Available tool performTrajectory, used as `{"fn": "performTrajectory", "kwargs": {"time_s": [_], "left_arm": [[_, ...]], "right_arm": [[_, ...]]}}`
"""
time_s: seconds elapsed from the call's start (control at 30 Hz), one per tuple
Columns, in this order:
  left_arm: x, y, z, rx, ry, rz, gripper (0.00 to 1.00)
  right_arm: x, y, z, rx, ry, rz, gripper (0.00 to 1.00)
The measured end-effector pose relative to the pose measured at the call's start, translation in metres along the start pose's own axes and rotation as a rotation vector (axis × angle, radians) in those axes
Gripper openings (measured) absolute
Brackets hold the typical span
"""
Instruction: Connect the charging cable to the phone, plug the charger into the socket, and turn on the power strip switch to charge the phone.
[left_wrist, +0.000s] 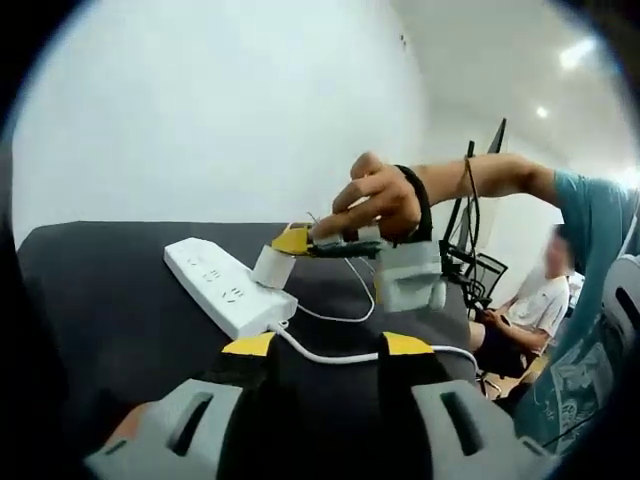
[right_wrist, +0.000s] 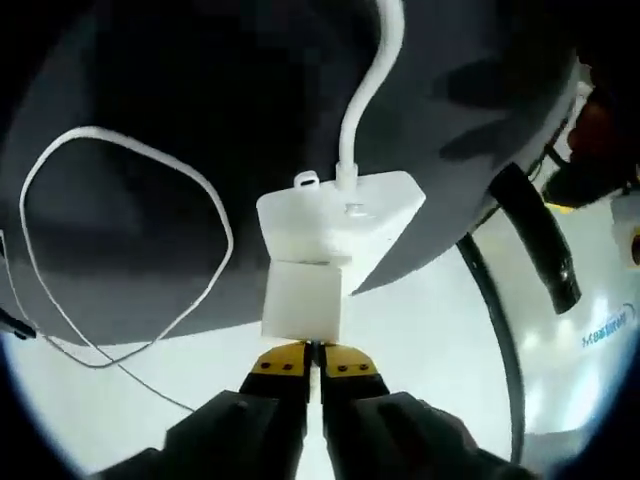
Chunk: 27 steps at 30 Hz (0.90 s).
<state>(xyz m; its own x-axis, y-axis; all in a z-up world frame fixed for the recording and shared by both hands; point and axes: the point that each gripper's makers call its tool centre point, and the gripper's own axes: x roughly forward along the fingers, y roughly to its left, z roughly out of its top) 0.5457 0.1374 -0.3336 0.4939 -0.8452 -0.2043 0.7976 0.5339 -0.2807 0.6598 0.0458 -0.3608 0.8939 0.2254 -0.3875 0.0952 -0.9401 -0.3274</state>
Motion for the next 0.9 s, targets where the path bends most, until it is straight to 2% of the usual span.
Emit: {"fn": "performTrajectory", "kwargs": {"time_s": [0.17,0.23,0.27,0.3,0.33,0.37,0.4,0.43,0.53,0.6,0.63,0.67,0.73,0.77,0.8,0.83,0.87,0.9], "left_arm": [[-0.003,0.001,-0.001,0.007,-0.001,0.003,0.36],[-0.003,0.002,0.002,-0.002,-0.016,0.004,0.35],[-0.003,0.002,0.003,-0.002,-0.022,0.002,0.35],[-0.003,0.002,0.004,-0.002,-0.024,0.0,0.35],[-0.003,0.002,0.004,-0.006,-0.024,0.002,0.35],[-0.003,0.002,0.003,-0.006,-0.022,0.001,0.35],[-0.003,0.002,0.002,-0.006,-0.02,0.0,0.35],[-0.003,0.002,0.001,-0.007,-0.015,0.001,0.35],[-0.002,0.005,-0.001,-0.003,-0.006,0.008,0.34],[-0.002,0.004,0.001,-0.005,-0.01,0.009,0.34],[-0.002,0.004,0.002,-0.004,-0.012,0.011,0.34],[-0.002,0.005,0.003,-0.005,-0.013,0.015,0.34],[0.0,0.007,0.002,0.003,0.003,0.026,0.34],[0.001,0.008,0.001,0.008,0.01,0.031,0.34],[0.002,0.009,-0.001,0.011,0.02,0.036,0.34],[0.003,0.009,-0.002,0.014,0.028,0.041,0.34],[0.004,0.009,-0.002,0.016,0.031,0.044,0.34],[0.004,0.009,-0.002,0.016,0.033,0.045,0.34]], "right_arm": [[0.0,-0.001,0.001,-0.025,-0.001,0.013,0.0],[-0.002,-0.006,0.004,-0.038,0.027,0.011,0.0],[-0.002,-0.005,0.0,-0.061,0.082,0.036,0.0],[0.0,-0.008,0.003,-0.08,0.083,0.021,0.0],[0.003,-0.006,0.004,-0.047,0.082,0.025,0.0],[0.005,-0.007,0.005,-0.072,0.078,0.018,0.0],[0.003,-0.008,0.005,-0.061,0.075,0.017,0.0],[0.003,-0.008,0.004,-0.003,0.05,0.025,0.0],[0.003,-0.007,0.001,-0.009,0.039,0.029,0.0],[0.004,-0.008,0.0,0.01,-0.001,-0.012,0.0],[0.0,-0.008,0.0,-0.028,-0.035,-0.056,0.01],[0.001,-0.008,0.0,-0.01,-0.081,-0.073,0.02],[-0.002,-0.008,-0.003,0.11,-0.213,-0.102,0.03],[-0.005,-0.009,-0.004,0.167,-0.251,-0.127,0.05],[-0.007,-0.006,-0.011,0.164,-0.244,-0.121,0.07],[-0.006,-0.005,-0.019,0.157,-0.201,-0.126,0.1],[-0.011,-0.009,-0.026,0.204,-0.194,-0.169,0.13],[-0.012,-0.008,-0.029,0.248,-0.202,-0.16,0.14]]}}
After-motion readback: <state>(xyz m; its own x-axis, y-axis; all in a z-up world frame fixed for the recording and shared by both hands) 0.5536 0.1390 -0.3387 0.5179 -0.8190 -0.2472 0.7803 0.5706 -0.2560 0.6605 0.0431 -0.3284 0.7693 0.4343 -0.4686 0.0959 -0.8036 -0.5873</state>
